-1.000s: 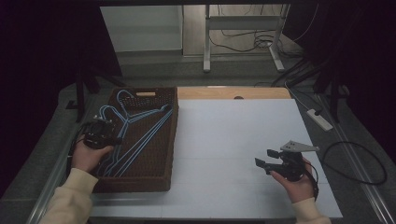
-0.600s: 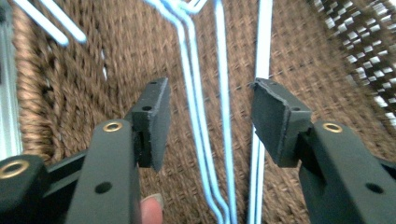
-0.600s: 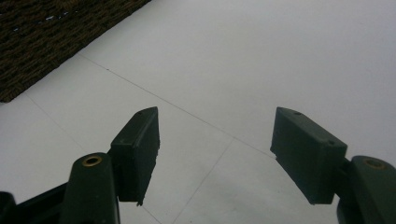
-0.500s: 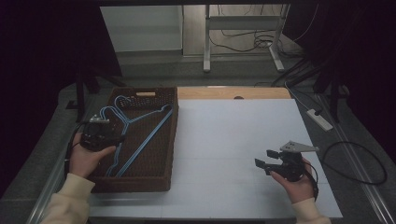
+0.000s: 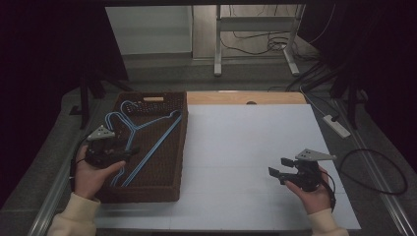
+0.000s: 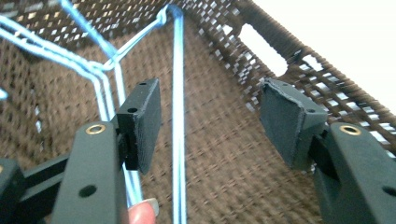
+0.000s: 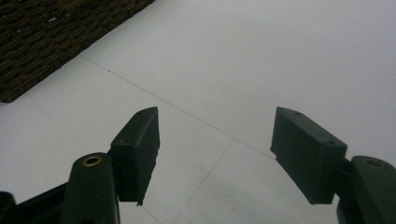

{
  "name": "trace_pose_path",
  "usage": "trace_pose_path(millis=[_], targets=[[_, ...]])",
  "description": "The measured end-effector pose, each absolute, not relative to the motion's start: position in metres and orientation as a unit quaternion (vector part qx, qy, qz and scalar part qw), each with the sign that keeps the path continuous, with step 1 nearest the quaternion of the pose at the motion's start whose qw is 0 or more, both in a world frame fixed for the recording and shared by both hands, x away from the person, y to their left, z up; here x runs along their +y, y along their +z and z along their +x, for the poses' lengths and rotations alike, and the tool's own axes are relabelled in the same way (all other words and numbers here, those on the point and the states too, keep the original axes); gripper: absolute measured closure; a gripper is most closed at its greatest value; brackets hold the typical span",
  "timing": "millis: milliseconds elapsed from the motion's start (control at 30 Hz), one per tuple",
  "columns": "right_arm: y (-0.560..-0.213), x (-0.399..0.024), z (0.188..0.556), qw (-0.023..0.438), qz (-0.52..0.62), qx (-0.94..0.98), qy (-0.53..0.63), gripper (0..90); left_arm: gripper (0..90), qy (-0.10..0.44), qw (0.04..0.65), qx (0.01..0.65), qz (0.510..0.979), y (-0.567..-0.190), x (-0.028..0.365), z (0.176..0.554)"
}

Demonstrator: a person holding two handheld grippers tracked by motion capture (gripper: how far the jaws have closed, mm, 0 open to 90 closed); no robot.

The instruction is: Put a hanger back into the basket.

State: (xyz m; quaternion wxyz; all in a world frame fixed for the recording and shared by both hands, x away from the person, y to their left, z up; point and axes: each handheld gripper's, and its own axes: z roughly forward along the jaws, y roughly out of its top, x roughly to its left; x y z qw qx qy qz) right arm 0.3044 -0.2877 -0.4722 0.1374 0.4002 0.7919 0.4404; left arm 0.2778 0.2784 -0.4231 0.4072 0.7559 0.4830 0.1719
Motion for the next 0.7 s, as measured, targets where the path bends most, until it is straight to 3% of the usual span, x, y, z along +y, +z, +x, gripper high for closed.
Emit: trace_pose_path(millis=[400, 700], targets=[[-0.472, -0.288, 0.304, 0.129, 0.379, 0.795, 0.455, 30.2, 36.2, 0.170, 0.476, 0.421, 0.753, -0.426, 0.246, 0.238], [-0.470, -0.293, 0.302, 0.132, 0.368, 0.790, 0.472, 30.2, 34.6, 0.174, 0.473, 0.401, 0.765, -0.438, 0.227, 0.227]])
